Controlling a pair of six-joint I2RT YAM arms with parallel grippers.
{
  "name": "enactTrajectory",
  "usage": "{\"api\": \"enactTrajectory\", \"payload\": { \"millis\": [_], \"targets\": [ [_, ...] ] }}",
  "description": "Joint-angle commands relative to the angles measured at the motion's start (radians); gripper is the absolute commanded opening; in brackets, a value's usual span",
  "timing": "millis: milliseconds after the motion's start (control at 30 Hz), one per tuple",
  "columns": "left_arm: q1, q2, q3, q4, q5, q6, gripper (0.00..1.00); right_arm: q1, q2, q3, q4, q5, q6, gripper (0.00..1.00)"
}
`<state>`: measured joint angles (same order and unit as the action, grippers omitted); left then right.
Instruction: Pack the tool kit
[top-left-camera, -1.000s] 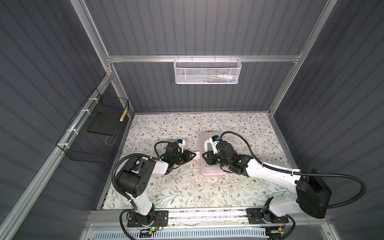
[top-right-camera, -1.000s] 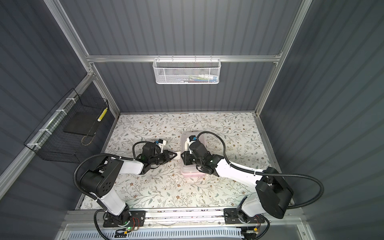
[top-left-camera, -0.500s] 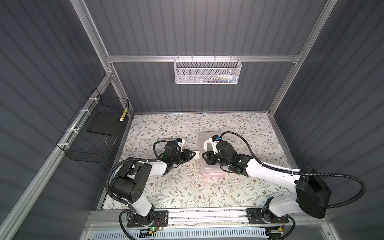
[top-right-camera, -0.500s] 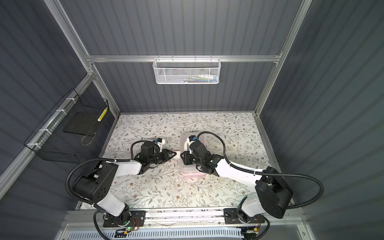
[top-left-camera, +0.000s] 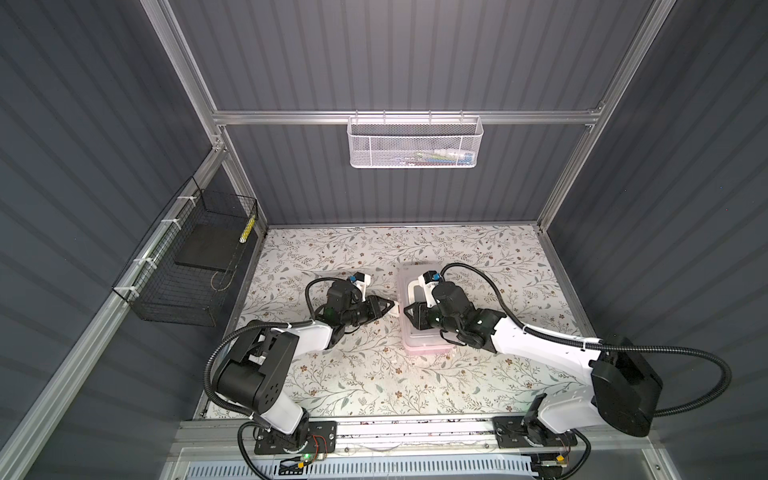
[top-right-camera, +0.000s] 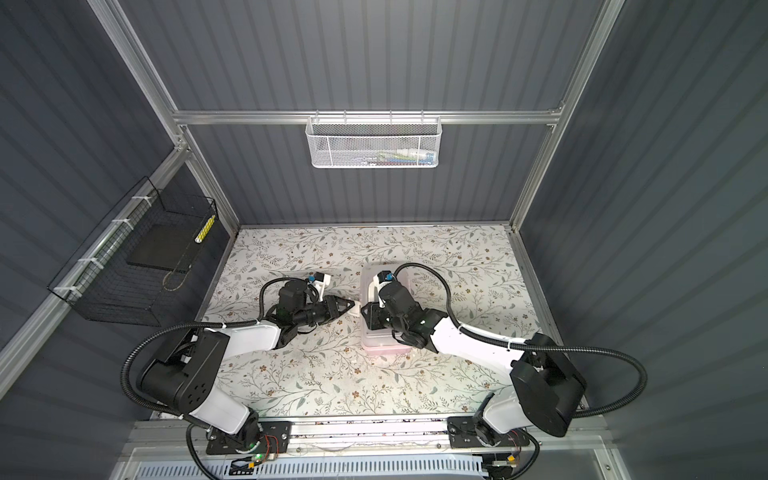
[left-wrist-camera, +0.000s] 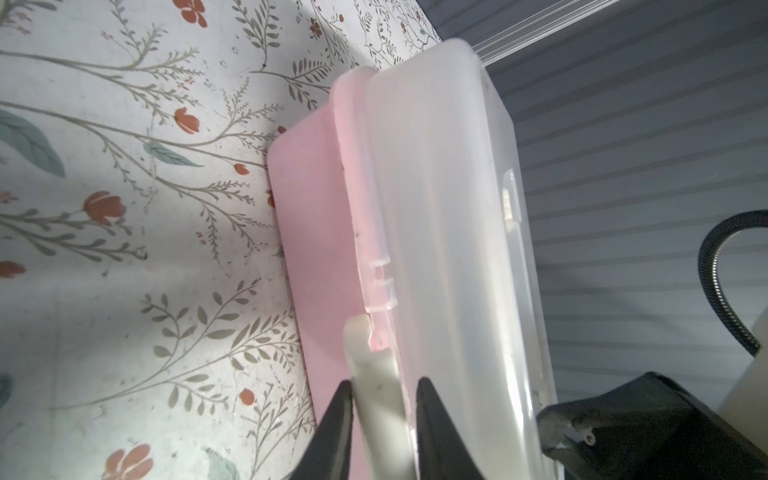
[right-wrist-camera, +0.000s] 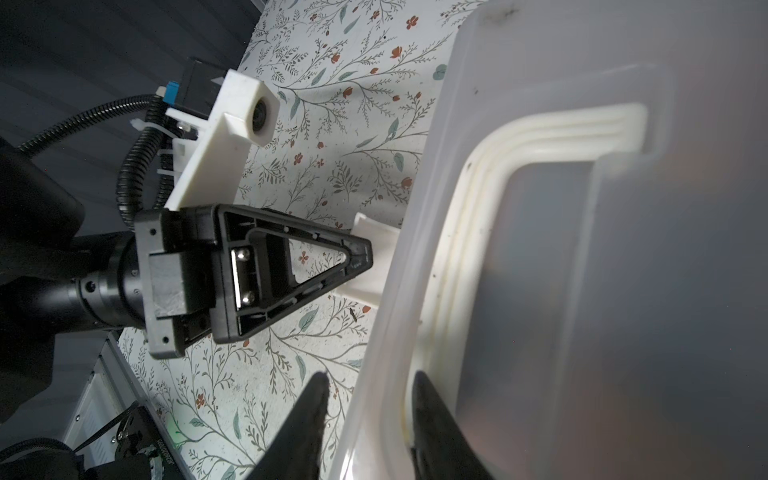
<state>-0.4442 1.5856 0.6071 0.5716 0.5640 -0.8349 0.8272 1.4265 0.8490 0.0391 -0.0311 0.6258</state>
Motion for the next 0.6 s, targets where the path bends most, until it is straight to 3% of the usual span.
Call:
{"api": "enactTrajectory", "payload": {
  "millis": [0, 100, 200, 567],
  "targets": [
    [-0.003, -0.022, 0.008, 0.027, 0.037, 0.004, 0.28, -0.005, 0.039, -0.034, -0.099, 0.005, 0.011, 0.36],
    [-0.006, -0.026, 0.01, 0.027, 0.038, 0.003, 0.3, -0.005, 0.042, -0.035, -0.097, 0.006, 0.012, 0.36],
    [-0.008, -0.033, 0.013, 0.019, 0.034, 0.008, 0.38, -0.005, 0.045, -0.035, -0.097, 0.002, 0.012, 0.36],
    [-0.019, -0.039, 0.006, 0.031, 0.027, 0.0, 0.34, -0.005, 0.046, -0.04, -0.097, 0.008, 0.014, 0.36]
  ]
}}
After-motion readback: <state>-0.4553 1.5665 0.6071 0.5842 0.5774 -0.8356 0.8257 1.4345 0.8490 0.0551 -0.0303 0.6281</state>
